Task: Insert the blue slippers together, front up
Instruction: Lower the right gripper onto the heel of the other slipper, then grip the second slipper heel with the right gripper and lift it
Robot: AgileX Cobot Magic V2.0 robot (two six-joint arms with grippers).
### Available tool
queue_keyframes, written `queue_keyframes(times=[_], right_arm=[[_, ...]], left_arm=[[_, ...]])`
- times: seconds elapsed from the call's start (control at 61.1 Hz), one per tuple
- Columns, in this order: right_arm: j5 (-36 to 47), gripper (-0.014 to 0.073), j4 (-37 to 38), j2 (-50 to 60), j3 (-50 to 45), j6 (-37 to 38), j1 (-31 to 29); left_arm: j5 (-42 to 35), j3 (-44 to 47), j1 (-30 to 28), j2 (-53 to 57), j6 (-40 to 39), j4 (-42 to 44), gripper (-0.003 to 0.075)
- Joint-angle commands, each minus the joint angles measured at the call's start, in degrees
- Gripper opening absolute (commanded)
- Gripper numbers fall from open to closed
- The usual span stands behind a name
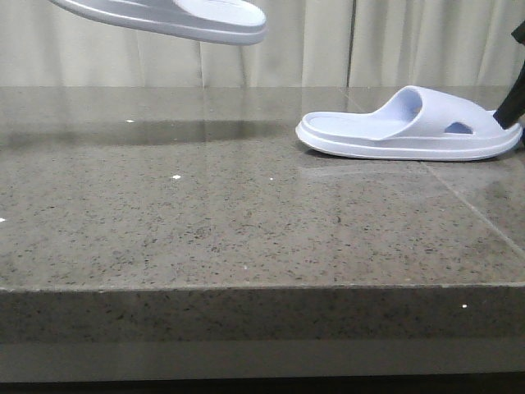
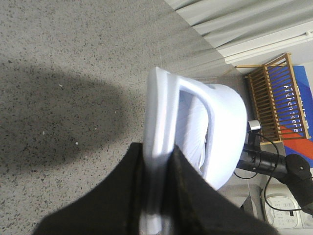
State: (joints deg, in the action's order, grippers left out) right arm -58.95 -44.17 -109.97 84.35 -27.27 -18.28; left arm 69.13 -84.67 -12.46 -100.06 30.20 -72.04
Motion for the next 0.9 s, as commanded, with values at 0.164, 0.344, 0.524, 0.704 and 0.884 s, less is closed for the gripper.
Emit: queue_keyframes(times=[0.164,0.344,0.524,0.704,0.884], right_arm=[[-2.53,0.0358,-8.04,-1.01,1.62,-1.86,-0.22],[-6.83,0.0358,-10.08,-2.17,1.62,-3.27,-0.22],[-10.36,0.0358,-10.27,-4.23,1.62,-3.27,0.58],[-10.38,0.0168,-10.72,-4.51,1.86,-3.98,1.88],[-12.56,-0.0055,-11.27,-4.22,4.42,-3.92,1.29]], left_arm=[[4.76,-1.34,0.06,3.11,-0.36,-5.16,-0.0019],[4.76,-1.34,0.06,3.11,-0.36,-5.16,-0.0019],[4.76,-1.34,0.06,3.11,-0.36,-5.16,-0.0019],[4.76,-1.34,0.06,3.11,-0.36,-5.16,-0.0019],[4.14,-1.34,0.06,3.11,-0.36,-5.16,-0.0019]])
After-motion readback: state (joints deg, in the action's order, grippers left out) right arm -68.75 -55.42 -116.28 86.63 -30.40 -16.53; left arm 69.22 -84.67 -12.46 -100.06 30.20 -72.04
